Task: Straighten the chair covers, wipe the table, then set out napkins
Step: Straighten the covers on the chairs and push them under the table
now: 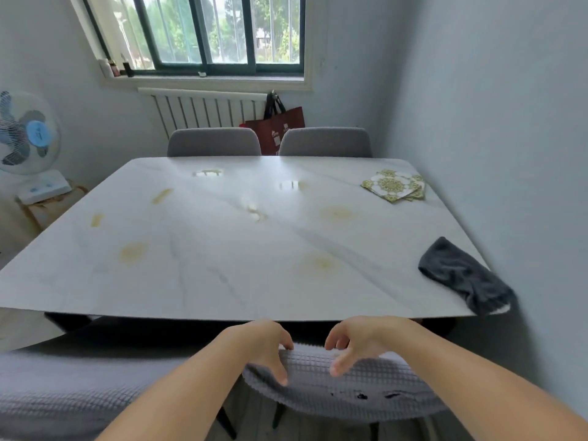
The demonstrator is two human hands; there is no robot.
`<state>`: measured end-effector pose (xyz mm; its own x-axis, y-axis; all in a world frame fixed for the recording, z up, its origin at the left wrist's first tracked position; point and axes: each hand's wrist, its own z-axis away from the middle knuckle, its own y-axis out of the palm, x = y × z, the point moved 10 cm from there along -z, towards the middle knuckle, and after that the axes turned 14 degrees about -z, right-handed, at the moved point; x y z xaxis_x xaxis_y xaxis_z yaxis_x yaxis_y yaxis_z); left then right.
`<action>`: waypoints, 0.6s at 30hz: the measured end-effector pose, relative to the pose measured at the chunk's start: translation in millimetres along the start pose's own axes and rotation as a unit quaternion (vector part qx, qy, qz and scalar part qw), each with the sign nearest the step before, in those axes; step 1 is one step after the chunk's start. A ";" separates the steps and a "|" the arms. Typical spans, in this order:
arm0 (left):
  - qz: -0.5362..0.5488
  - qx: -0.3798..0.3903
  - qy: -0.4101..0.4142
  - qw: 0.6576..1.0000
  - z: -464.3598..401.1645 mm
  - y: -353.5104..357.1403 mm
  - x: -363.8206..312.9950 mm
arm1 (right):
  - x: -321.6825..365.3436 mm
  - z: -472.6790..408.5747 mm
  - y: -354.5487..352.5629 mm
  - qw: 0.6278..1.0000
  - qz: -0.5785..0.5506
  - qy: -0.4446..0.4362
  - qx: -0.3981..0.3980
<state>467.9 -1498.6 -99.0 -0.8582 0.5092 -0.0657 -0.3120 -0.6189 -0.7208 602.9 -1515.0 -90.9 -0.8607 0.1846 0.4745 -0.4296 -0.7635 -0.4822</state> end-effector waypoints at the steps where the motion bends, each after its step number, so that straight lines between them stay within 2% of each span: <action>1: -0.020 0.001 0.004 1.000 -1.9 0.5 -2.0 | -4.3 3.2 4.7 1.000 0.011 0.010 0.020; 3: -0.058 -0.003 0.012 0.998 -4.8 0.8 -6.4 | -12.5 6.9 12.3 0.997 0.056 0.023 0.049; 7: -0.109 -0.013 0.018 0.994 -7.3 3.1 -13.7 | -23.2 9.6 24.3 0.989 0.134 0.022 0.059; 18: -0.107 -0.078 -0.017 0.991 -4.8 3.7 -16.1 | -28.2 7.9 30.1 0.993 0.110 -0.037 -0.011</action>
<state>482.5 -1506.2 -103.9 -0.7931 0.5970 0.1210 -0.4236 -0.3977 -0.8139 616.4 -1548.1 -113.0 -0.9124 -0.0327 0.4080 -0.2395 -0.7658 -0.5968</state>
